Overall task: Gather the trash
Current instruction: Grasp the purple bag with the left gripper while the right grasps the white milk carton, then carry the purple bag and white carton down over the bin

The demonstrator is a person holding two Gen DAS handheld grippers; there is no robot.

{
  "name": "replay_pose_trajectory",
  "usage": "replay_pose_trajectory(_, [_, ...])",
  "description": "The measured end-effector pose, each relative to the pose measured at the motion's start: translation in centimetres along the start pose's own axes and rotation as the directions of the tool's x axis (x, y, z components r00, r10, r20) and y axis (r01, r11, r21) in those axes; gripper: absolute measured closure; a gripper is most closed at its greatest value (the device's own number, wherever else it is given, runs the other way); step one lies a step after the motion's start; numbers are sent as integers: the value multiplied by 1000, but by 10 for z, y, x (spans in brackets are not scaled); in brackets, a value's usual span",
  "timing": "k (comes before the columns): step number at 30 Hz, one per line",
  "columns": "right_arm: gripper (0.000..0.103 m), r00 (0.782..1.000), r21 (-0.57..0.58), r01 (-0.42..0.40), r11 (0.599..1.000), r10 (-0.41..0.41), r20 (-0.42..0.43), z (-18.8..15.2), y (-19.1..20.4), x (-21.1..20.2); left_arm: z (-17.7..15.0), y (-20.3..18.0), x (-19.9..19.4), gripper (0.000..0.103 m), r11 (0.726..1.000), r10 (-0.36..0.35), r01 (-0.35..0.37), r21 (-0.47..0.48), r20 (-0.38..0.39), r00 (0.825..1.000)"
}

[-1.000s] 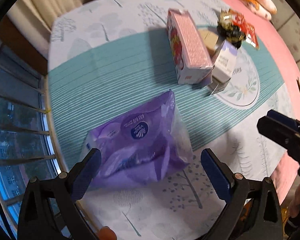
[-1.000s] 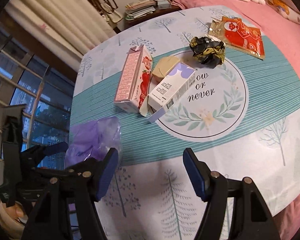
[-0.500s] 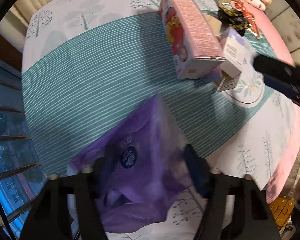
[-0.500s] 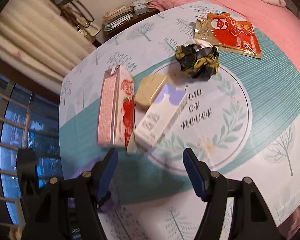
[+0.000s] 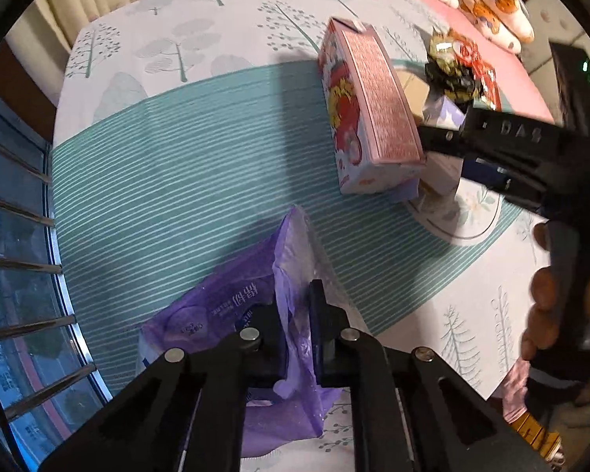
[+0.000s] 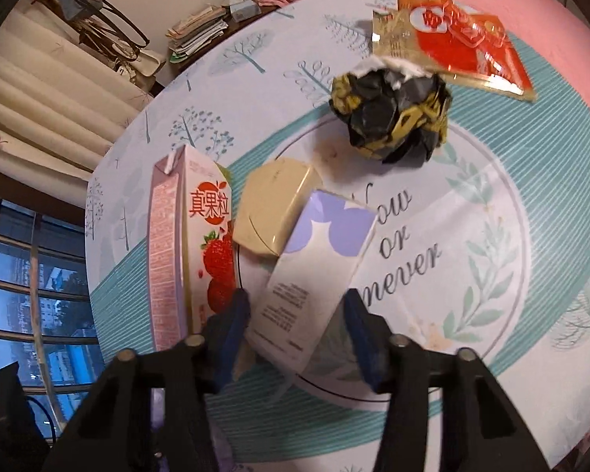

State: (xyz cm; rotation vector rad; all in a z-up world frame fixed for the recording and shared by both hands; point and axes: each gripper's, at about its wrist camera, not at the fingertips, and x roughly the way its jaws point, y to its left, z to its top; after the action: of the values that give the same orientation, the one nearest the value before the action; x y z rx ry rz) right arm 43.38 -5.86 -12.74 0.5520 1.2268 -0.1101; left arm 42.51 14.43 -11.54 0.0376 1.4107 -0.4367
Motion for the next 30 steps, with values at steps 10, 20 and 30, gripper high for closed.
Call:
replay_pose_trajectory(10, [66, 998, -17, -63, 998, 64, 31, -14, -13, -18, 0, 5, -38, 97, 998, -42, 45, -48, 68, 997])
replay_pose_trajectory(20, [66, 989, -36, -141, 989, 142, 50, -44, -41, -66, -16, -47, -80, 97, 999, -36, 37, -9, 148, 988])
replay_pose_trajectory(30, [66, 977, -191, -199, 961, 210, 39, -88, -85, -143, -71, -135, -129, 97, 998, -1, 19, -62, 280, 960])
